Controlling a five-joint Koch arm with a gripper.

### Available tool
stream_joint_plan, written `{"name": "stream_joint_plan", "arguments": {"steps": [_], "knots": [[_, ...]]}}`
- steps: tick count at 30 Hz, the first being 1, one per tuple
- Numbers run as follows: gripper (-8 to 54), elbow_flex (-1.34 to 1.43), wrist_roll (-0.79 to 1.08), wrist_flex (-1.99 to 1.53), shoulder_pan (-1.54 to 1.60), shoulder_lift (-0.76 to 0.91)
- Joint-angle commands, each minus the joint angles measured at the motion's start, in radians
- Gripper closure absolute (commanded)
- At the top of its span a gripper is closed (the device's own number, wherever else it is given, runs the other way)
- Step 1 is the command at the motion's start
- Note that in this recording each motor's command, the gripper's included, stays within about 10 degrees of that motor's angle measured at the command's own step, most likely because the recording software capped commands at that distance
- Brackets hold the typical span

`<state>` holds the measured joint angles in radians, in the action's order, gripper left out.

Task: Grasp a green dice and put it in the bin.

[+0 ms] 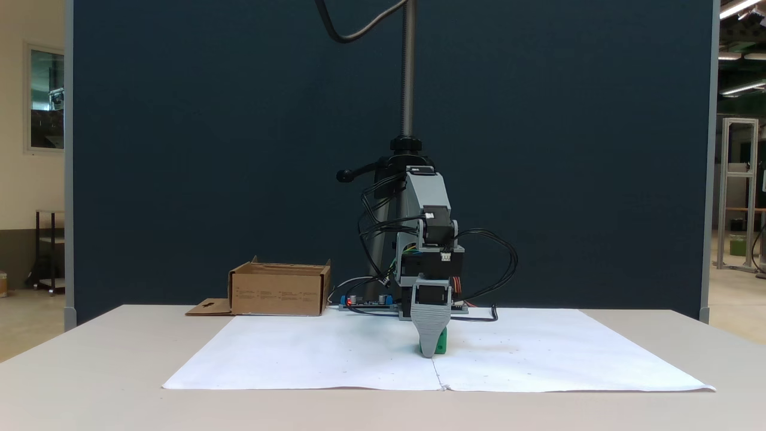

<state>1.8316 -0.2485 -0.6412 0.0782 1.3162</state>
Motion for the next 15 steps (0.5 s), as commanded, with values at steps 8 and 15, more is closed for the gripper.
{"name": "stream_joint_plan", "arguments": {"steps": [8, 15], "knots": [[18.5, -0.037, -0.051, 0.025, -0.002, 0.015], [33.9, -0.031, -0.051, 0.031, -0.008, 0.029]]}}
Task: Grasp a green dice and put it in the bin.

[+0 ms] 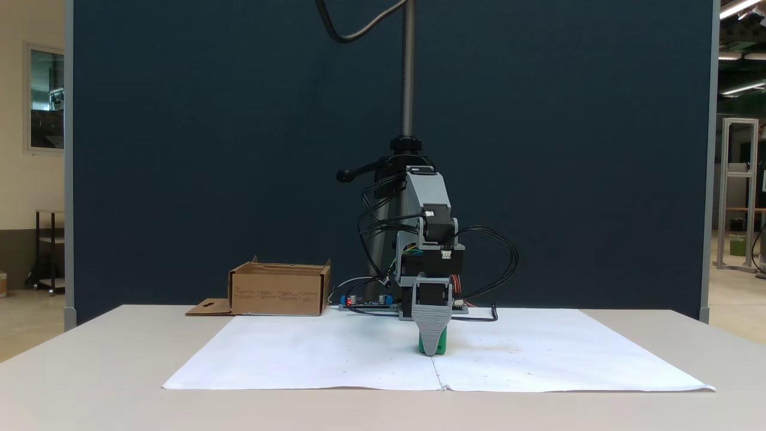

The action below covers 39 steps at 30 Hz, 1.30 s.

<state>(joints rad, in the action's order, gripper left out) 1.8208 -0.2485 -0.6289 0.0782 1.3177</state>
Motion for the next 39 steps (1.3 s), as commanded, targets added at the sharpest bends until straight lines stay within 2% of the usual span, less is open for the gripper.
{"name": "stream_joint_plan", "arguments": {"steps": [1, 5, 9, 16, 22, 30, 39], "knots": [[33.9, -0.020, -0.051, 0.018, -0.008, 0.031], [33.9, -0.020, -0.051, 0.018, -0.021, 0.084], [33.9, -0.021, -0.051, 0.028, -0.109, 0.249], [33.9, -0.021, -0.051, 0.253, -0.348, 0.430], [33.9, -0.075, -0.048, 0.430, -0.541, 0.437], [33.9, -0.172, -0.020, 0.434, -0.831, 0.434], [33.9, -0.179, 0.146, 0.396, -1.361, 0.431]]}}
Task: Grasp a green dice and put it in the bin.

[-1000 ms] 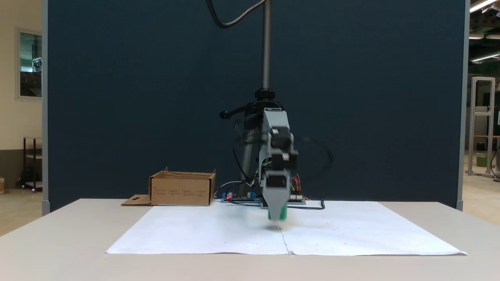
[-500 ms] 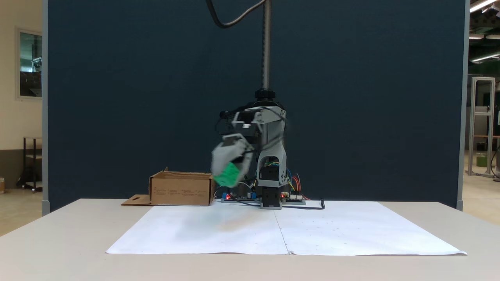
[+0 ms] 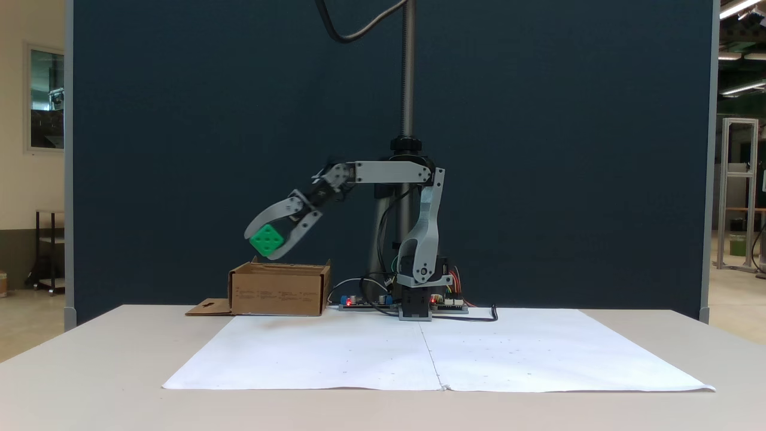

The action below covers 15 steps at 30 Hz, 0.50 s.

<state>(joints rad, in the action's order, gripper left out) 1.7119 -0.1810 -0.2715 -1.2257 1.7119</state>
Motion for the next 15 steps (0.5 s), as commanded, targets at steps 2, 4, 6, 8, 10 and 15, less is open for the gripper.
{"name": "stream_joint_plan", "arguments": {"steps": [2, 4, 6, 8, 10, 15], "knots": [[33.9, -0.071, 0.104, 0.038, -0.135, 0.037], [33.9, -0.071, 0.146, 0.037, -0.232, 0.037], [33.9, -0.071, 0.186, 0.018, -0.291, 0.037], [33.9, -0.071, 0.218, 0.003, -0.350, 0.037], [33.9, -0.071, 0.279, -0.046, -0.428, 0.029], [33.9, -0.043, 0.440, -0.118, -0.535, -0.028]]}}
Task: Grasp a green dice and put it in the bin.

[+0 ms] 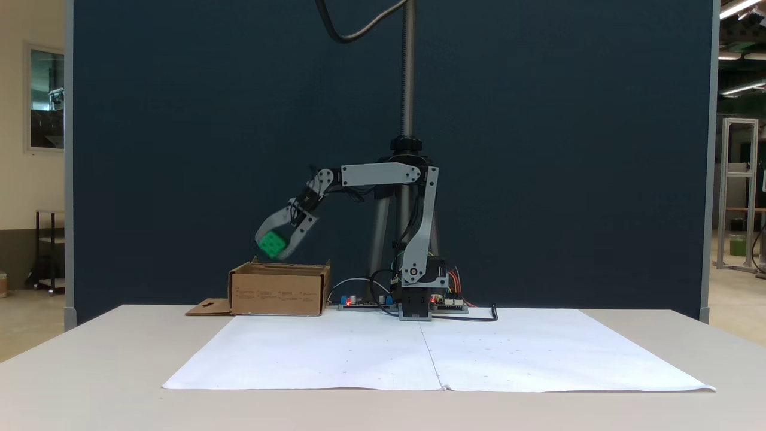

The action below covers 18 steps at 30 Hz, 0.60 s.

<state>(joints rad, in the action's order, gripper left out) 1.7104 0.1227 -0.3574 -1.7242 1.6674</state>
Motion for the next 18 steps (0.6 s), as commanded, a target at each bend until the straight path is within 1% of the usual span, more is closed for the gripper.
{"name": "stream_joint_plan", "arguments": {"steps": [1, 4, 9, 10, 11, 12, 14, 18], "knots": [[33.9, -0.028, 0.164, -0.040, -0.048, 0.012], [33.9, 0.025, 0.233, -0.049, -0.057, -0.003], [33.9, 0.031, 0.252, -0.040, -0.054, -0.048], [24.7, 0.031, 0.250, -0.038, -0.054, -0.058], [13.6, 0.031, 0.247, -0.040, -0.051, -0.074], [12.4, 0.031, 0.244, -0.041, -0.048, -0.084], [4.8, 0.031, 0.242, -0.038, -0.041, -0.091], [4.7, 0.031, 0.239, -0.021, -0.037, -0.089]]}}
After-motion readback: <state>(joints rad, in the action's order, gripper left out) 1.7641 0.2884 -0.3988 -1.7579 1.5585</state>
